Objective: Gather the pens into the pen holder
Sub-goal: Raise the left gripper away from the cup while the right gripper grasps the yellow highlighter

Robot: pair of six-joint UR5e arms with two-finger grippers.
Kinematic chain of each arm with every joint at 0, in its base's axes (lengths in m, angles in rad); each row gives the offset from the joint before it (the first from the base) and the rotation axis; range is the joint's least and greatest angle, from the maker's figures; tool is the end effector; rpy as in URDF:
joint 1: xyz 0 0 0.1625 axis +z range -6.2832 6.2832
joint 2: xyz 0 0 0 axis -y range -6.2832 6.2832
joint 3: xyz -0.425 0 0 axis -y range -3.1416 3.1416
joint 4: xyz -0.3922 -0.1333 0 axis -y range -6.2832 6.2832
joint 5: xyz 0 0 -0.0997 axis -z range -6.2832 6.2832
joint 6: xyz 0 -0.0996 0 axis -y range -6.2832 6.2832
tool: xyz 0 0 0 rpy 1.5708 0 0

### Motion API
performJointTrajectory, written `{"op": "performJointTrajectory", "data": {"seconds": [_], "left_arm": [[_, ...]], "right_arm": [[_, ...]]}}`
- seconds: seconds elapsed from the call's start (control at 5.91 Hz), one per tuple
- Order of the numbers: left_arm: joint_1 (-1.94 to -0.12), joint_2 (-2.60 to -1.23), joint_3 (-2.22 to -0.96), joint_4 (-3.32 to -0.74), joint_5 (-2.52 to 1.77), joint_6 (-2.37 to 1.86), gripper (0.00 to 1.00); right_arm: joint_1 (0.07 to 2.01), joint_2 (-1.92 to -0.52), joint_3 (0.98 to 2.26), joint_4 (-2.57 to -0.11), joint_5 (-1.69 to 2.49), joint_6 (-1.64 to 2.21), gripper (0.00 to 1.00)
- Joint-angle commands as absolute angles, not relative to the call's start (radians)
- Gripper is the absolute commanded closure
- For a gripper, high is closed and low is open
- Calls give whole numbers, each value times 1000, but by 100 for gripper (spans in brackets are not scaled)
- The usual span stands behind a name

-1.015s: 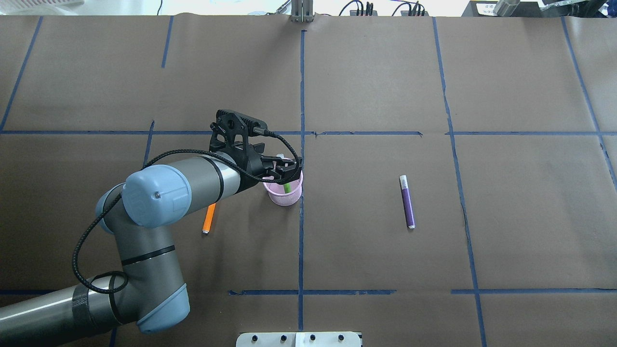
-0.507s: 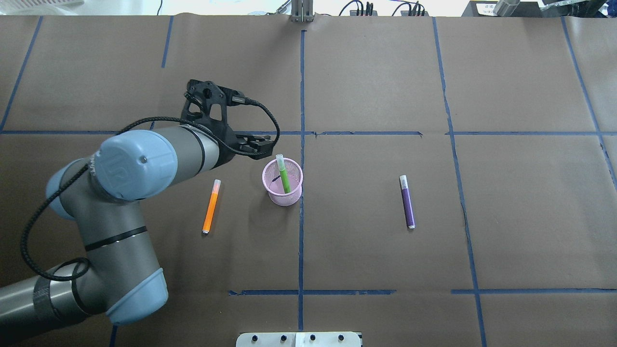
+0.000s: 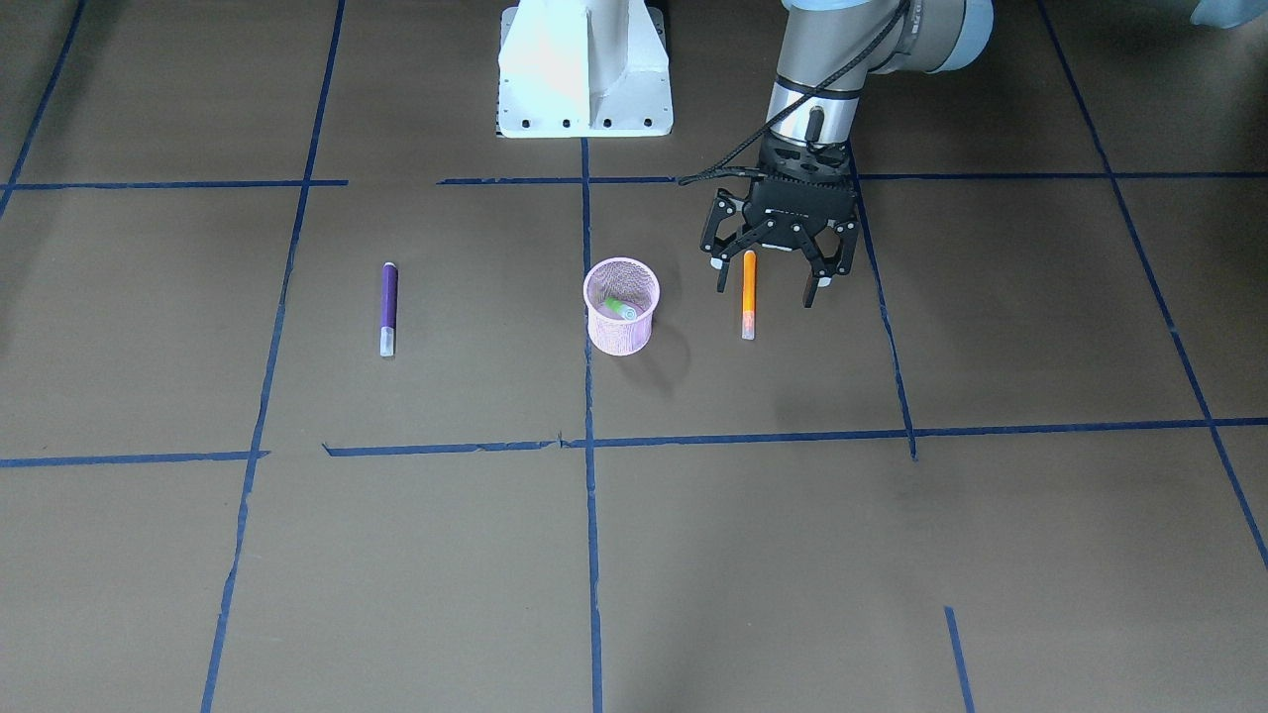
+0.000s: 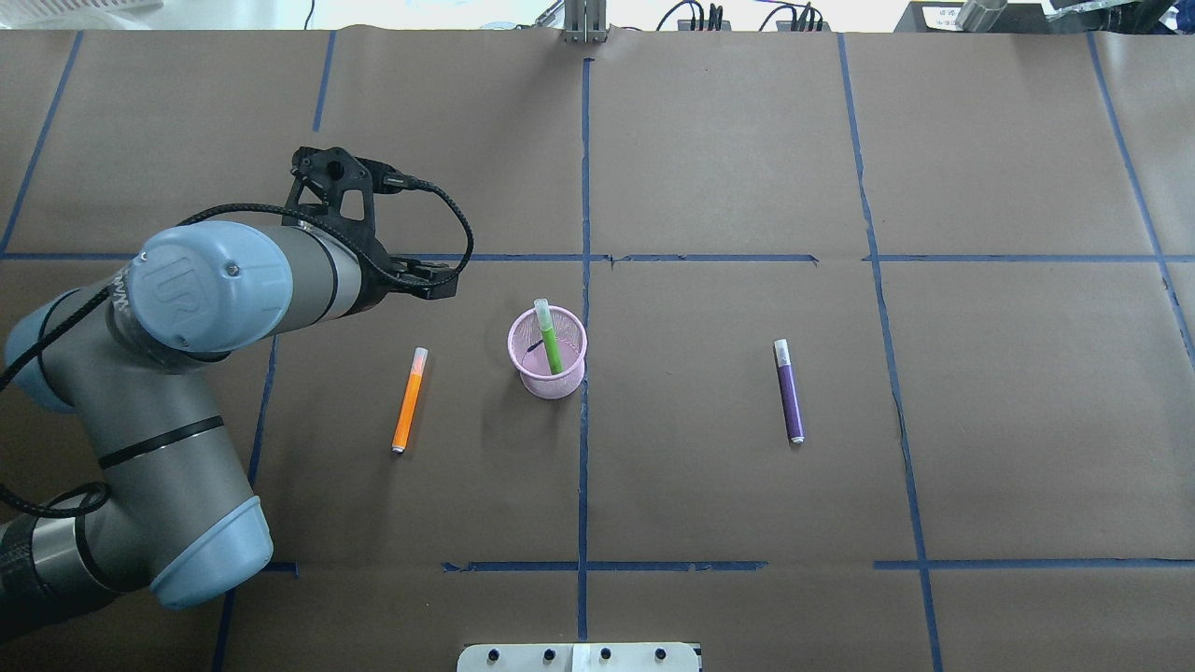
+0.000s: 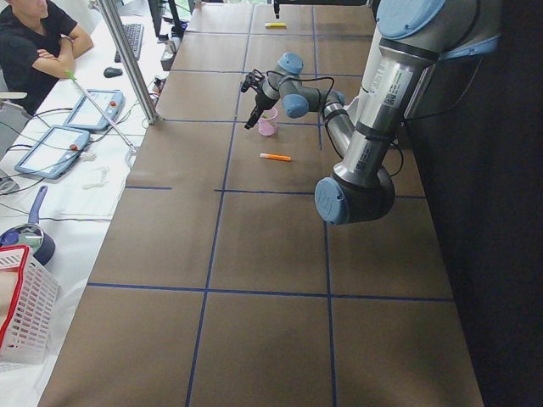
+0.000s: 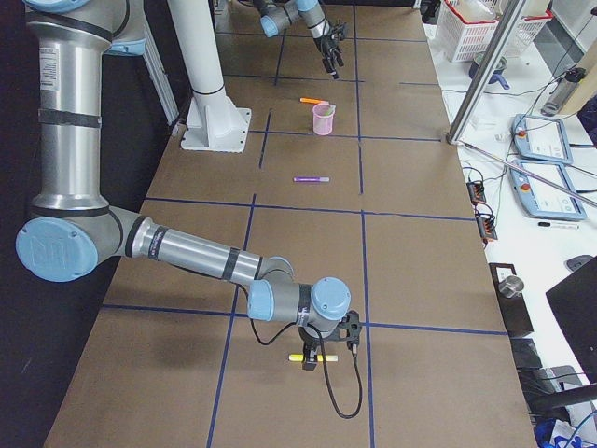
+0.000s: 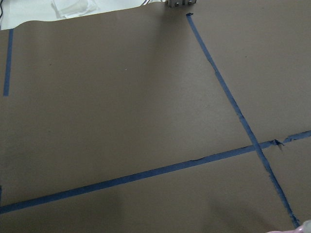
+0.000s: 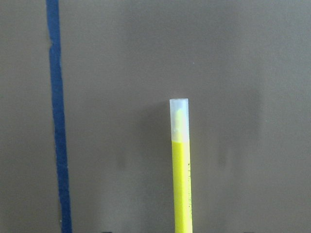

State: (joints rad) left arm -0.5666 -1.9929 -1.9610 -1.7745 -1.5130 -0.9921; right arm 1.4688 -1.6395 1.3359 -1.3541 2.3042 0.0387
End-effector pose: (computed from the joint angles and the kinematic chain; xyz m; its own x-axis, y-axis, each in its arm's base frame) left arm 0.4155 -0.4291 0.2331 0.6878 0.2096 -0.6950 0.2402 0.8378 0.4904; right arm 0.0217 -0.4425 0.7861 0.7483 0.0205 0.6630 0.0725 0.9910 -0.1125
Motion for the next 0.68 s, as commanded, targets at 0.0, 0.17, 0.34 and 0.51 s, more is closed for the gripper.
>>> {"op": "performJointTrajectory", "data": {"seconds": [0.0,0.17,0.34,0.51], "left_arm": [[-568,-1988,-1973,-1770,-1516,-1014,0],[-568,-1987,-1982,-1770,-1516,-1014,0],[-568,-1987,-1989,-1770,-1516,-1056,0],[-568,-1988,-1991,-1770,-1517,-1060,0]], "right_arm": [[1468,-1582,1242,-1351,2304,40,9],[1453,-1550,1203,-1351,2303,40,10],[1444,-1524,1177,-1351,2304,41,10],[1428,-1500,1154,-1351,2304,41,10]]}}
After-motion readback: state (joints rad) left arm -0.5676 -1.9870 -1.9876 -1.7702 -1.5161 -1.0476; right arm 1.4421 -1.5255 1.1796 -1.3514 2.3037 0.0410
